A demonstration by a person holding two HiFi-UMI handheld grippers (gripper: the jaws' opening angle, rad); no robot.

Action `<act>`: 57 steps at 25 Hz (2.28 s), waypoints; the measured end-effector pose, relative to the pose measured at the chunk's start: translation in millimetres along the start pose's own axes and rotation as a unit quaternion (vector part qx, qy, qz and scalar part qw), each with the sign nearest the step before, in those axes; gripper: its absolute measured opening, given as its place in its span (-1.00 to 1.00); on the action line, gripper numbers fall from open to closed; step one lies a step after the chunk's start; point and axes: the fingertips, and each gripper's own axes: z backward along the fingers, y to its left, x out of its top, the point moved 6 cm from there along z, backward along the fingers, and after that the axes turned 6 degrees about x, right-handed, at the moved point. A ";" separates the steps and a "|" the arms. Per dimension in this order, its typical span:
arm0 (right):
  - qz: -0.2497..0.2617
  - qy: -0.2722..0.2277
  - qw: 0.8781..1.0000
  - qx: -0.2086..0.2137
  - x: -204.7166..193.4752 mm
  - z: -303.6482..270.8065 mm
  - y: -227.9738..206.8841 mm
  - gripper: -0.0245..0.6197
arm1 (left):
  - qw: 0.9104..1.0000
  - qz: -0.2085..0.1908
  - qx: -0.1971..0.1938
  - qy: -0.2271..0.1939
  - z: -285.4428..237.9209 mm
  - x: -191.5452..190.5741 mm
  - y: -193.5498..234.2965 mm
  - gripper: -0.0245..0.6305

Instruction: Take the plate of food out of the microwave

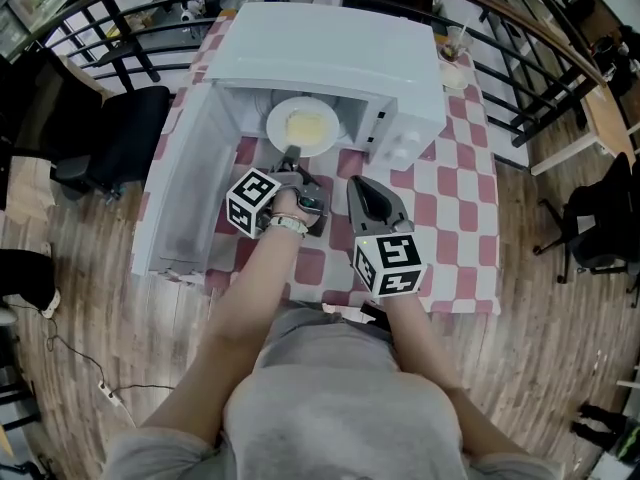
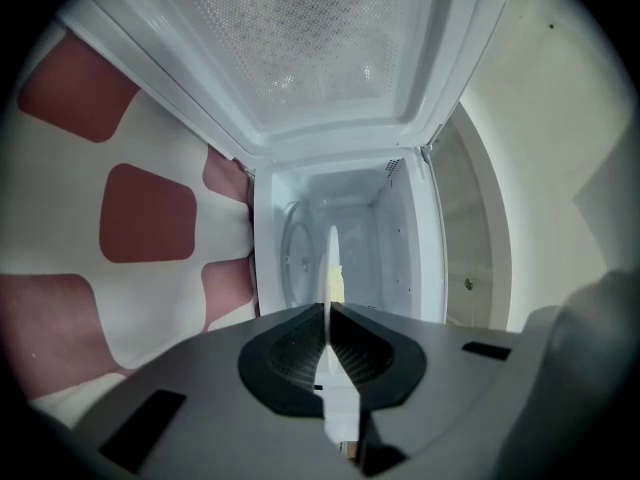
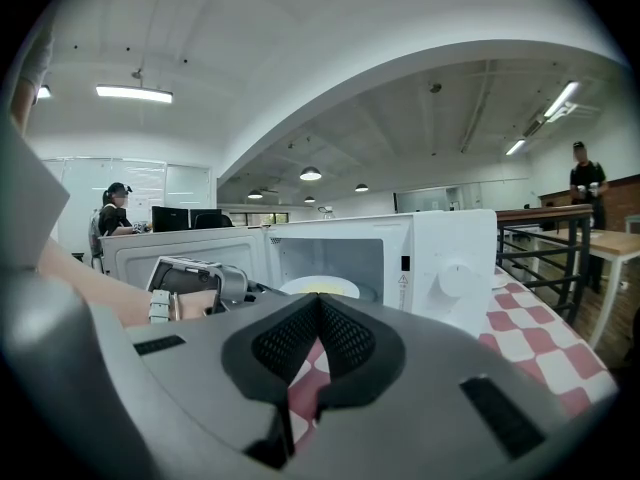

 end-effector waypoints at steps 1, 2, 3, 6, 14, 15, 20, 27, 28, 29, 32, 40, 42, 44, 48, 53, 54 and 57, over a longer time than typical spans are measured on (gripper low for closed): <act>0.001 -0.001 1.000 0.000 0.1 1.4 1.3 -0.85 | 1.000 0.000 -0.002 0.000 2.7 -0.7 -0.1 -0.87; 0.002 -0.001 1.000 0.000 0.3 3.0 2.6 -0.85 | 1.000 0.000 -0.003 0.000 5.3 -1.4 -0.2 -0.87; 0.003 -0.002 1.000 0.000 0.2 4.7 3.8 -0.85 | 1.000 0.001 -0.005 0.000 8.0 -2.1 -0.4 -0.87; 0.004 -0.004 1.000 0.000 -0.4 9.8 7.0 -0.85 | 1.000 -0.003 -0.013 0.001 16.6 -4.7 -1.8 -0.87; 0.006 -0.015 1.000 -0.005 1.1 19.6 15.1 -0.85 | 0.999 -0.004 -0.040 0.009 41.5 -12.4 -10.2 -0.87; 0.007 -0.016 1.000 -0.004 1.5 20.5 17.0 -0.85 | 0.999 -0.004 -0.042 0.010 44.4 -12.8 -11.2 -0.88; 0.016 -0.018 1.000 -0.003 4.9 22.6 23.6 -0.85 | 0.999 -0.006 -0.041 0.013 55.7 -13.4 -13.3 -0.87; 0.025 -0.025 0.999 0.000 11.9 22.7 27.5 -0.85 | 0.998 -0.009 -0.057 0.013 67.4 -14.2 -17.0 -0.87; 0.026 -0.026 0.999 0.000 12.6 22.6 27.7 -0.85 | 0.998 -0.008 -0.058 0.013 69.1 -14.3 -17.3 -0.87; 0.027 -0.028 0.999 0.000 13.2 22.7 27.7 -0.85 | 0.998 -0.007 -0.060 0.013 70.5 -14.6 -17.4 -0.87; 0.027 -0.031 0.999 -0.002 14.9 23.3 26.3 -0.85 | 0.998 -0.008 -0.066 0.018 73.0 -16.8 -19.9 -0.87; 0.029 -0.043 0.999 0.002 24.6 23.8 27.5 -0.85 | 0.997 -0.018 -0.073 0.018 82.2 -21.4 -34.1 -0.87; 0.033 -0.045 0.998 0.002 26.4 24.3 28.1 -0.85 | 0.997 -0.019 -0.072 0.017 85.6 -21.1 -35.0 -0.87; 0.035 -0.046 0.998 0.002 27.9 24.1 29.5 -0.85 | 0.997 -0.015 -0.071 0.017 87.9 -19.9 -35.3 -0.87; 0.041 -0.050 0.998 0.003 30.2 24.6 34.1 -0.85 | 0.997 -0.010 -0.072 0.017 93.1 -19.3 -35.6 -0.87; 0.040 -0.054 0.998 0.004 32.3 25.8 37.3 -0.85 | 0.997 -0.004 -0.078 0.018 100.4 -21.5 -39.6 -0.87; 0.035 -0.056 0.998 0.004 32.6 25.9 37.2 -0.85 | 0.997 -0.004 -0.079 0.017 101.6 -21.0 -40.4 -0.87; 0.023 -0.061 0.998 -0.001 33.9 27.5 35.1 -0.85 | 0.996 -0.004 -0.083 0.015 104.9 -19.7 -43.1 -0.87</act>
